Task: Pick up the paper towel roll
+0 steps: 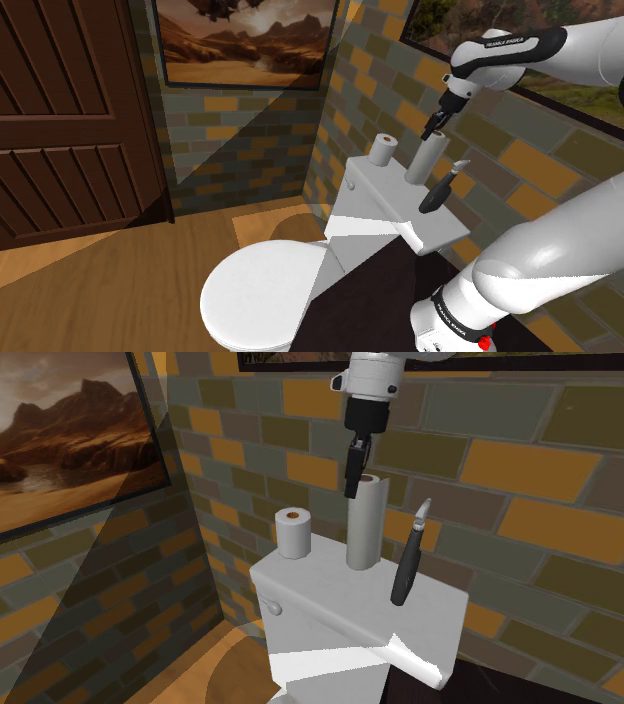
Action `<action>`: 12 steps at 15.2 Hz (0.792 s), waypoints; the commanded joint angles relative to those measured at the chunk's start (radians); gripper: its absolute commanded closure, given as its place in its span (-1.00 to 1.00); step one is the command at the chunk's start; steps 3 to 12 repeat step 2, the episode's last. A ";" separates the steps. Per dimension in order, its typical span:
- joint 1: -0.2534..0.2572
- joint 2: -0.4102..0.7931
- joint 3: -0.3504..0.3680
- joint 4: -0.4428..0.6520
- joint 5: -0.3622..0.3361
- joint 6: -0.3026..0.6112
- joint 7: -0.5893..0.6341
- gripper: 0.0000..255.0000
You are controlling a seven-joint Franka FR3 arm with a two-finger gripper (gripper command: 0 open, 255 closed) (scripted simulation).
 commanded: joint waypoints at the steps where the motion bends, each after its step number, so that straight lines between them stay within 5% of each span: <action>1: 0.001 -0.007 0.004 0.011 -0.004 -0.017 0.007 1.00; 12: 0.001 -0.007 0.004 0.011 -0.004 -0.017 0.007 1.00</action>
